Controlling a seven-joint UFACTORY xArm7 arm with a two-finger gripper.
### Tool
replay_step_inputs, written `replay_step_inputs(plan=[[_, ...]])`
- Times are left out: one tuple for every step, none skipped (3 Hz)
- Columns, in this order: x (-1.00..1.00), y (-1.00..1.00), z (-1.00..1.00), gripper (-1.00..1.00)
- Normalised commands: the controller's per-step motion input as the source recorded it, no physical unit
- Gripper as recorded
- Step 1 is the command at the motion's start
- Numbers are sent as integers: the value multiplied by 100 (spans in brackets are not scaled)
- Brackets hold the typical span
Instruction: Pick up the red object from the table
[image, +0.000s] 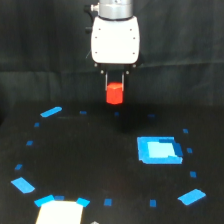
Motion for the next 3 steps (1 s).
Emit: replay_step_inputs(plan=[[-10, -13, 22, -94], [42, 6, 60, -100], [-17, -7, 12, -100]])
